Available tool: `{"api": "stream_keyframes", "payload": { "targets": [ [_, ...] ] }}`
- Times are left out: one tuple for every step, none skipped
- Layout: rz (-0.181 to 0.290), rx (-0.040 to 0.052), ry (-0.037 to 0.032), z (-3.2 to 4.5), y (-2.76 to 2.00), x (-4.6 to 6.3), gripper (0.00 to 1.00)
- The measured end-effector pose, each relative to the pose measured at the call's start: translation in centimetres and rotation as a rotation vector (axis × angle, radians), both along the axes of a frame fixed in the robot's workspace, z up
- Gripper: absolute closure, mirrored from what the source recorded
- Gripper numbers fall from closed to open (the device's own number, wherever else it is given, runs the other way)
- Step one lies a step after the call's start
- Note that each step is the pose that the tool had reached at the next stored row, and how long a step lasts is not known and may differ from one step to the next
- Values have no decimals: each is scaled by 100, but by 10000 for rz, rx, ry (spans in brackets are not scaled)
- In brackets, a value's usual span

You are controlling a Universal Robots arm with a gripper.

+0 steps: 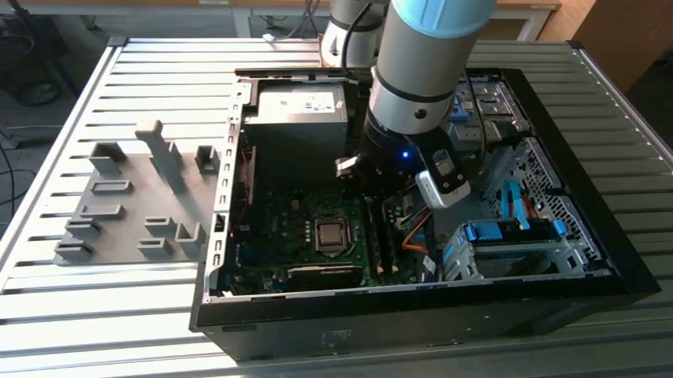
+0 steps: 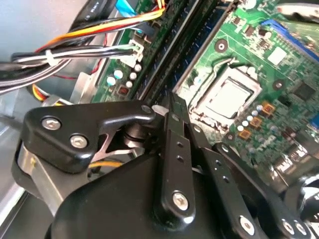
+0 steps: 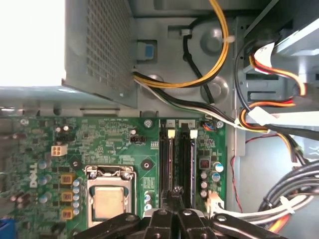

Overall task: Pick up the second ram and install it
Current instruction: 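Press down the second ram until it locks into place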

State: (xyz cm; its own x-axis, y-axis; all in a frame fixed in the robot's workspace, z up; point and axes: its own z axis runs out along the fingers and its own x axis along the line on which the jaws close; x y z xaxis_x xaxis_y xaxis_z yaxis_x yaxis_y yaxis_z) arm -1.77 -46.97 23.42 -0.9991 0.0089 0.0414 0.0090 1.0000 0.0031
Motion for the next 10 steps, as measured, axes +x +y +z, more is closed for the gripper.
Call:
{"api": "stream_keyframes", "payload": {
  "targets": [
    [0,-2,2,32,0,0,89],
    [0,-2,3,57,0,0,89],
    [0,-2,4,76,0,0,89],
    [0,-3,4,85,0,0,89],
    [0,0,4,84,0,0,89],
    [0,0,4,85,0,0,89],
    [0,-1,4,85,0,0,89],
    [0,-1,4,85,0,0,89],
    [0,-1,4,85,0,0,89],
    [0,-1,4,85,0,0,89]
  ]
}}
